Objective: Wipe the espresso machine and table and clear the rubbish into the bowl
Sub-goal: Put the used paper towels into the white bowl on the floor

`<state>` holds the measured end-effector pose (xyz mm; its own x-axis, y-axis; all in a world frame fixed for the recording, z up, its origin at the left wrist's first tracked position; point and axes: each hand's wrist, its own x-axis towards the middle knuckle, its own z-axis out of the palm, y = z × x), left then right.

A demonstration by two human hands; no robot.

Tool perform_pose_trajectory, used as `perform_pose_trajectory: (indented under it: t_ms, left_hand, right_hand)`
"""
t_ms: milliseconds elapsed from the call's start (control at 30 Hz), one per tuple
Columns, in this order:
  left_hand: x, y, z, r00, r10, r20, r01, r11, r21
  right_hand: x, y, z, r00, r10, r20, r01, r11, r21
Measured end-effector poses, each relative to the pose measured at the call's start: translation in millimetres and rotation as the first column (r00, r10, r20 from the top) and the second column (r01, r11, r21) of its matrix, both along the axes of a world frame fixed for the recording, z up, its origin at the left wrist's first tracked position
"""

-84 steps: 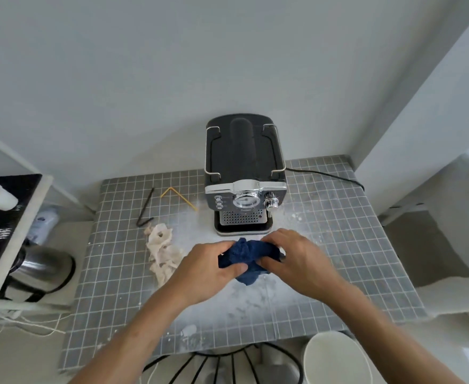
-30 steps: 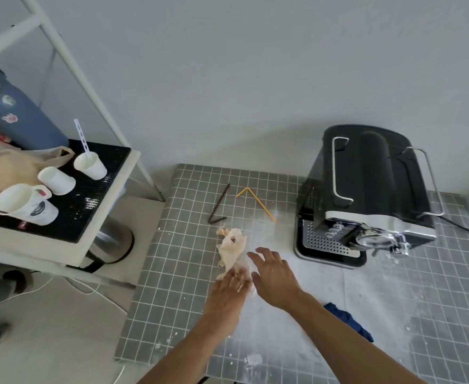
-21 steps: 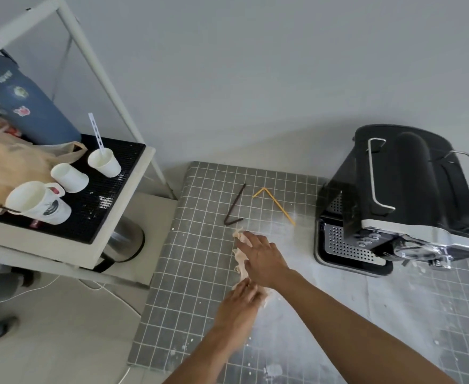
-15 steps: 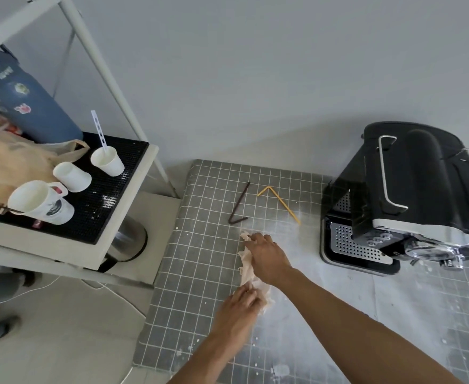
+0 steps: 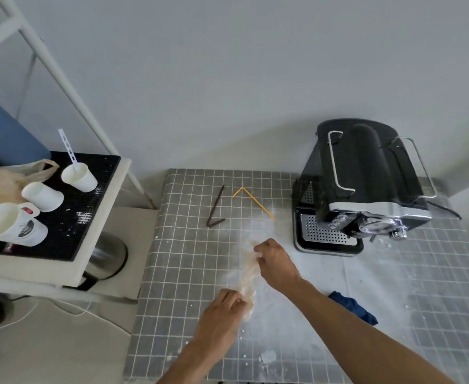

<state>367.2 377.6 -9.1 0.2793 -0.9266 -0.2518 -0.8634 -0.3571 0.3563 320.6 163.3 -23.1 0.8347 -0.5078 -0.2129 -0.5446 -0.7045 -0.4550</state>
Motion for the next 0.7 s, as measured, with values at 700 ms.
perform_pose_trajectory:
  t_ms: [700]
  left_hand:
    - [-289,-181,34,0.892,-0.403,-0.204,0.307,0.872,-0.383]
  right_hand:
    - [-438,-98,64,0.600,-0.785,0.152,0.786,0.615,0.073]
